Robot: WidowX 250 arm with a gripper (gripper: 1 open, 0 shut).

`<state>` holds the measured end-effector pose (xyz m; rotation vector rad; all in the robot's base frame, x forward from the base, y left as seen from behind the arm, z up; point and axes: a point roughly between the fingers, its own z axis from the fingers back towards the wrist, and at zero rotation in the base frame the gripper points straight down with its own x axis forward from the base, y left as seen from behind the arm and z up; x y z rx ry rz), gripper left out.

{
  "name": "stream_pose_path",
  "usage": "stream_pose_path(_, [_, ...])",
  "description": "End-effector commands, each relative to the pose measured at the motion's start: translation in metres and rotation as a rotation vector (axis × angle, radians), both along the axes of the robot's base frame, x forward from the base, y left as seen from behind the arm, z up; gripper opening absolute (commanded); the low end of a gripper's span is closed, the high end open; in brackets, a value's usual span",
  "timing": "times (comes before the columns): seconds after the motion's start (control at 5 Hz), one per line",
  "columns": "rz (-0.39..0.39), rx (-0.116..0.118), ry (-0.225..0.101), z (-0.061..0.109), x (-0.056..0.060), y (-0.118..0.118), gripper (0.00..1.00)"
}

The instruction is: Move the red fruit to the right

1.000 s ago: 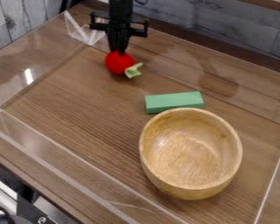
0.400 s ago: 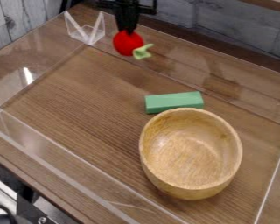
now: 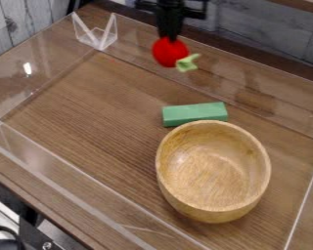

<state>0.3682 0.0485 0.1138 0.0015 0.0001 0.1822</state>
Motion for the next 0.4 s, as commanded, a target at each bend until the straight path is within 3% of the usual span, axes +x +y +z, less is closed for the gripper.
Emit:
stream_pose_path(0.0, [-0.026,0.022,-0.083,0.026,0.003,-0.019,0.00])
stream_pose_path(0.2, [0.021,0.032,-0.073,0.004,0.004,-0.029,0.00])
